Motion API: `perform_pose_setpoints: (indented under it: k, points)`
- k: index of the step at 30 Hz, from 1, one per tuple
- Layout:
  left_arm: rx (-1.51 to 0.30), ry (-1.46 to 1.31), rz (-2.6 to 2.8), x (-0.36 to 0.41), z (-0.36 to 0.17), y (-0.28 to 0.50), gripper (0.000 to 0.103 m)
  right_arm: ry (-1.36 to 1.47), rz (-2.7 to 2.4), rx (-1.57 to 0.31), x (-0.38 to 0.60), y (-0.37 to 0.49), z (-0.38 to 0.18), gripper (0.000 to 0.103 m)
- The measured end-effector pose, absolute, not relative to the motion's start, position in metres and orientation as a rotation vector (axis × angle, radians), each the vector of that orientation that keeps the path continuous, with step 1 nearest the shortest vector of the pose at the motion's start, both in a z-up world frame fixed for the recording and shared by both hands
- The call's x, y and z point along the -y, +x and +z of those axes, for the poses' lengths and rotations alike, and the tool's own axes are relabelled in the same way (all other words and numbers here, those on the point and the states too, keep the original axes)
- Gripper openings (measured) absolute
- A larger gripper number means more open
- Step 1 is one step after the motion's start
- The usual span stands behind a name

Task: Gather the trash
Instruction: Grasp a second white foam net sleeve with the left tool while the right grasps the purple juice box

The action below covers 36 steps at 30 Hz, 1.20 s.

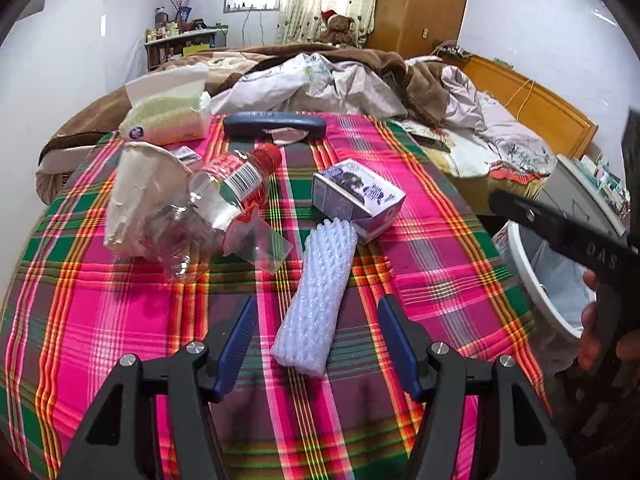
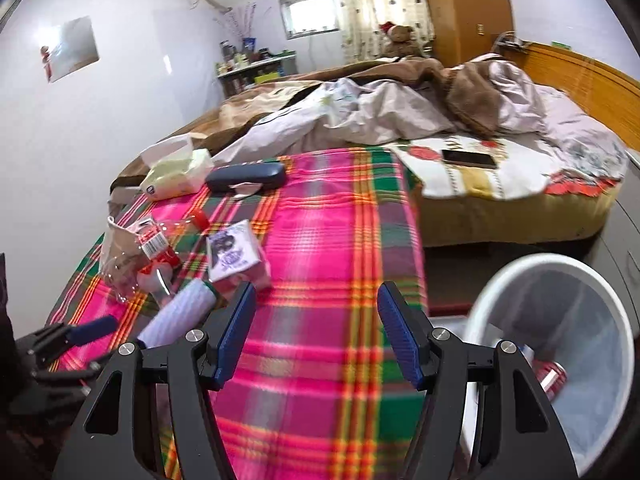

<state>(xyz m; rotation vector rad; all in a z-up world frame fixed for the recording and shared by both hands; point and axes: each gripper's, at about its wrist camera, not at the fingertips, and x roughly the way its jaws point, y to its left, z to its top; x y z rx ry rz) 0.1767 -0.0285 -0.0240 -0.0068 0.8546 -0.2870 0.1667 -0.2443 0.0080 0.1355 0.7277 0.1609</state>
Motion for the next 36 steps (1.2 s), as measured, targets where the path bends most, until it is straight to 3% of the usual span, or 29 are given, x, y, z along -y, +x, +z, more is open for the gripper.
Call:
perform_pose_setpoints:
  k: [14,20,36]
  points:
    - [-0.915,-0.015,-0.274,0.029,-0.047,0.212,0.064,0.090,0.297,-0.777,0.206,0.210,-0.002,0.064]
    - [-0.938,-0.072,-0.291,0.018,-0.051,0.216,0.043,0.057,0.323,-0.802,0.188,0.221,-0.007,0.064]
    - [-0.933,-0.154,-0.234,-0.013,-0.052,0.210,0.041,-0.045,0.300,-0.883,0.167,0.239,-0.028,0.065]
